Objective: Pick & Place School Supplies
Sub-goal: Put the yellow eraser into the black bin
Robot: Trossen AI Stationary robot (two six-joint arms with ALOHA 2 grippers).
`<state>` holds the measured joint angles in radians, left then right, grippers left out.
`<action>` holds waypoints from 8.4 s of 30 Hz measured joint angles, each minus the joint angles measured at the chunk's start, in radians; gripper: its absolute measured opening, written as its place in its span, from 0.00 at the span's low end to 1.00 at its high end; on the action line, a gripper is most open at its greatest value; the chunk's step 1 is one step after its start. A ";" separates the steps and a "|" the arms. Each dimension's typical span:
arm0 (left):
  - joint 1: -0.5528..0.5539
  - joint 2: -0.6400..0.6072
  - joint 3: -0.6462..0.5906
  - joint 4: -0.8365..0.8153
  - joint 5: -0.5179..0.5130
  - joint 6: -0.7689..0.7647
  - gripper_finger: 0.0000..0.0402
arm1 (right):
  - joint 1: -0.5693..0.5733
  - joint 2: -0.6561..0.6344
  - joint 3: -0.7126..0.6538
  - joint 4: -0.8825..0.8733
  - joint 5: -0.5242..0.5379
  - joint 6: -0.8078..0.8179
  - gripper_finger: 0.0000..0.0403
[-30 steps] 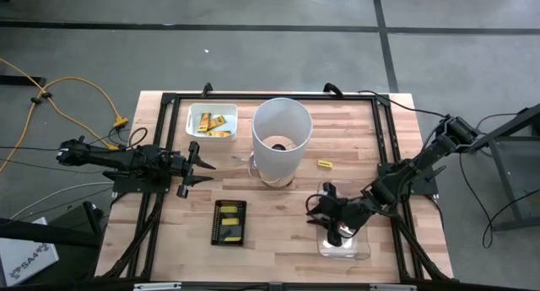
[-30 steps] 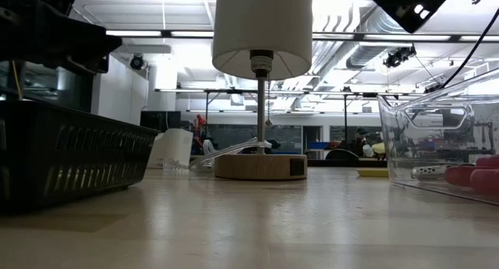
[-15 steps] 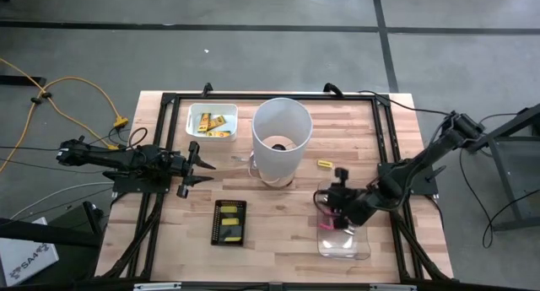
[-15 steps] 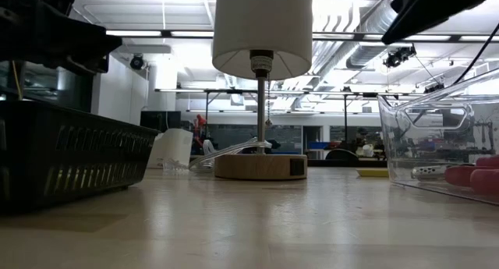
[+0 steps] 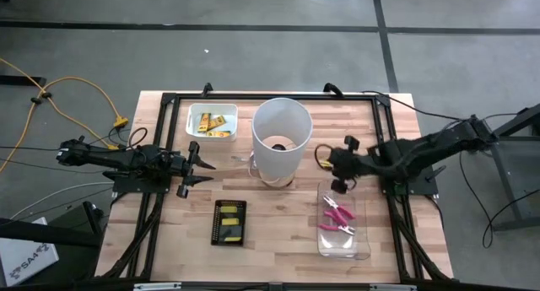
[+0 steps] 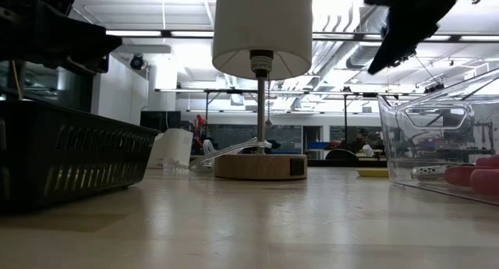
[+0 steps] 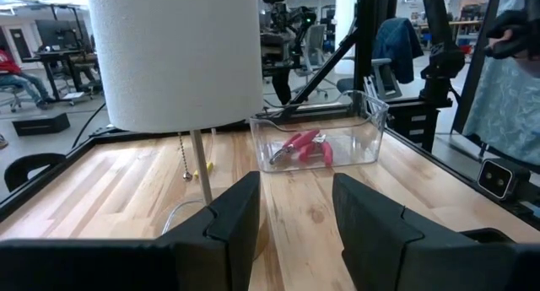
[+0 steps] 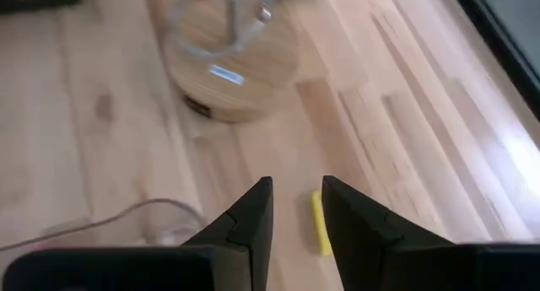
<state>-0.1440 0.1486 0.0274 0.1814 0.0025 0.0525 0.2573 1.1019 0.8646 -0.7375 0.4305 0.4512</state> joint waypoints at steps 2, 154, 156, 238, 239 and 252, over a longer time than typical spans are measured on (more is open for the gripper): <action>0.000 0.000 0.000 0.000 0.000 0.000 0.36 | -0.070 0.000 0.000 -0.006 -0.049 -0.038 0.24; 0.000 0.000 0.000 0.000 0.000 0.000 0.36 | -0.228 -0.104 -0.117 0.032 -0.188 -0.279 0.19; 0.000 0.000 0.000 0.000 0.000 0.000 0.36 | -0.201 -0.103 -0.089 0.032 -0.192 -0.278 0.19; 0.000 0.000 0.000 0.000 0.000 0.000 0.36 | 0.152 0.950 0.494 0.992 -0.196 -0.377 0.18; 0.000 0.000 0.000 0.000 0.000 0.000 0.36 | 0.151 0.962 0.507 0.979 -0.200 -0.378 0.18; 0.000 0.000 0.000 0.011 0.000 0.000 0.36 | 0.127 1.087 0.729 0.900 -0.231 -0.477 0.18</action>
<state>-0.1441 0.1482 0.0277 0.1928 0.0021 0.0525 0.3846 2.1891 1.5936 0.1625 0.1993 -0.0260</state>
